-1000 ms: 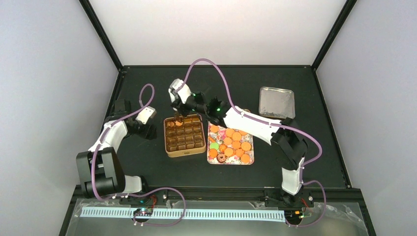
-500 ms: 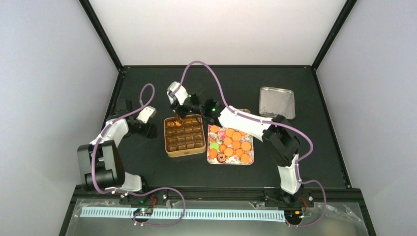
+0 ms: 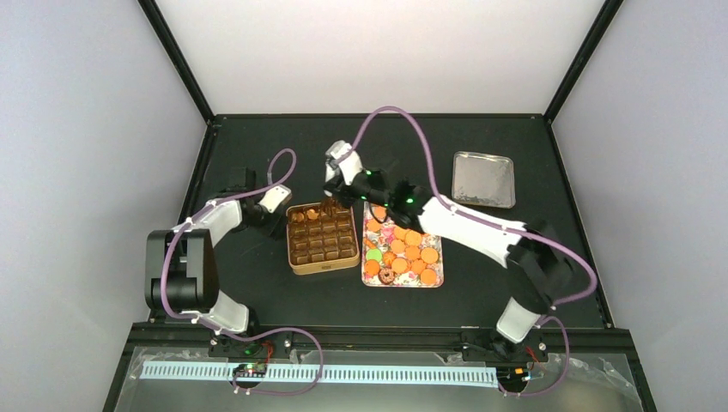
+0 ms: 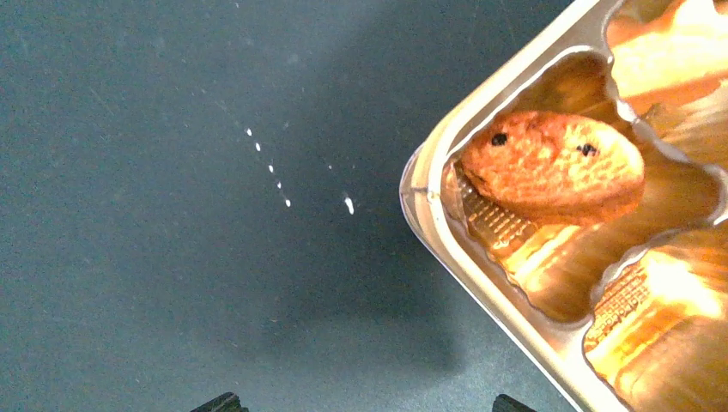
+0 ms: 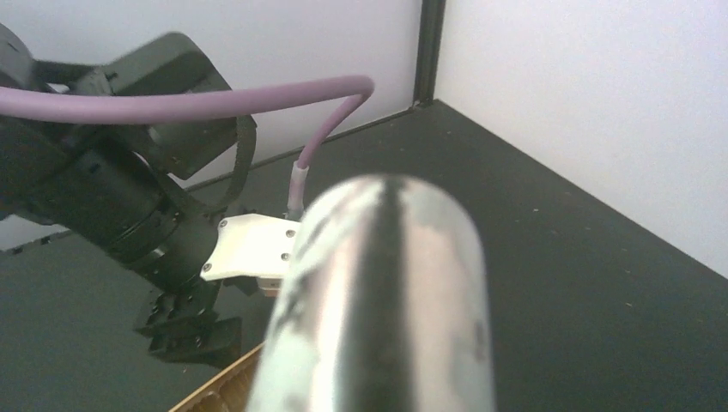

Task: Pack the cookies
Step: Place the fake cookies in the empty pocket of the box, then pick up the fake cookies from the plate, then place the fake cookies in the empty pocket of the box.

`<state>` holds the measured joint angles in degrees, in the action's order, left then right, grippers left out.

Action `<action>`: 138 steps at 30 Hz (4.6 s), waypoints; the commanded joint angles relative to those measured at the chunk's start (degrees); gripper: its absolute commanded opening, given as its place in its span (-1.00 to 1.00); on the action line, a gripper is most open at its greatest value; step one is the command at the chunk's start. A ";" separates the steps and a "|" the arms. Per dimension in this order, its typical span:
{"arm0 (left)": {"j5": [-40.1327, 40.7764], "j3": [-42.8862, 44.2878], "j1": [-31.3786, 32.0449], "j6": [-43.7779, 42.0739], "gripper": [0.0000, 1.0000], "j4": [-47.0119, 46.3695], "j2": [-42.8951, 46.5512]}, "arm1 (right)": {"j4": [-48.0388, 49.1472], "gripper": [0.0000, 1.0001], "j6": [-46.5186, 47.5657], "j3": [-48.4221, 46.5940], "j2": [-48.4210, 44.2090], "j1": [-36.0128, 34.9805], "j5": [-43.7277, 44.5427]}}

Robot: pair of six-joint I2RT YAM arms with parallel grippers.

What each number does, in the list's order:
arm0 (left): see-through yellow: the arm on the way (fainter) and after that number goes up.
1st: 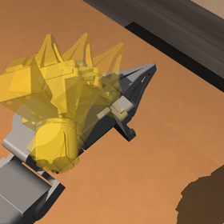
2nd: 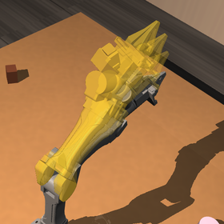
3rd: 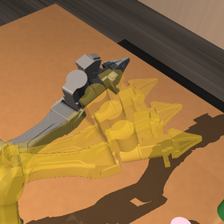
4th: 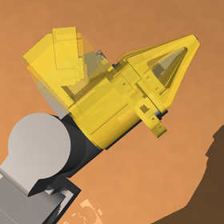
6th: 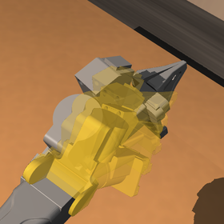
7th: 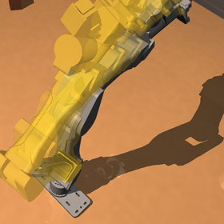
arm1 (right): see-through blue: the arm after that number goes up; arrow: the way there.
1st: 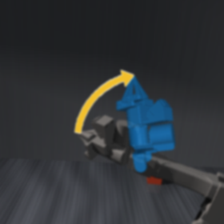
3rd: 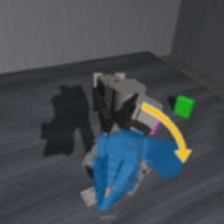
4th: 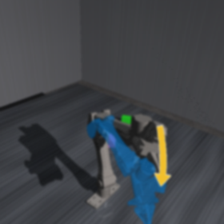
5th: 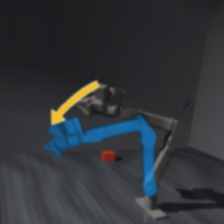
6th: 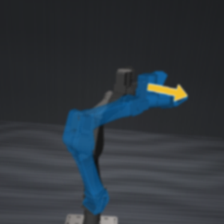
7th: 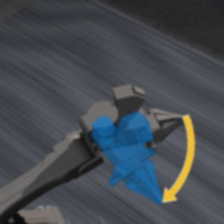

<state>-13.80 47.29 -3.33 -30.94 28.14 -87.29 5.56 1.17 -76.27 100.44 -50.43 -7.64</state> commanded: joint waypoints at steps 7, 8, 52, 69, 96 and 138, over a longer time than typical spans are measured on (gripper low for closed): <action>1.14 1.77 1.56 0.88 0.53 -0.35 0.92 | 7.00 -0.40 -3.60 21.18 -19.96 1.56 4.83; 0.99 1.79 1.74 0.92 0.53 -0.51 0.97 | 6.95 -0.39 -3.95 23.22 -21.60 1.52 5.00; 3.39 1.84 3.75 -0.33 0.54 8.05 10.21 | 5.64 -0.87 -1.54 28.22 -25.03 5.14 4.40; 2.03 -0.06 1.39 -1.56 0.54 7.76 11.21 | 0.44 -0.97 1.02 20.73 -22.41 5.31 4.23; 0.24 -0.01 0.18 -1.40 0.54 8.43 12.49 | -0.49 -0.91 -1.97 -3.32 0.37 5.80 -4.05; -0.79 -0.03 -0.70 -1.92 0.54 9.79 13.55 | 0.09 -0.40 -2.45 20.38 -24.28 5.51 -0.72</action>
<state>-13.39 46.98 -3.57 -31.57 36.53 -74.87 4.49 -0.23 -63.00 81.93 -44.93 -10.17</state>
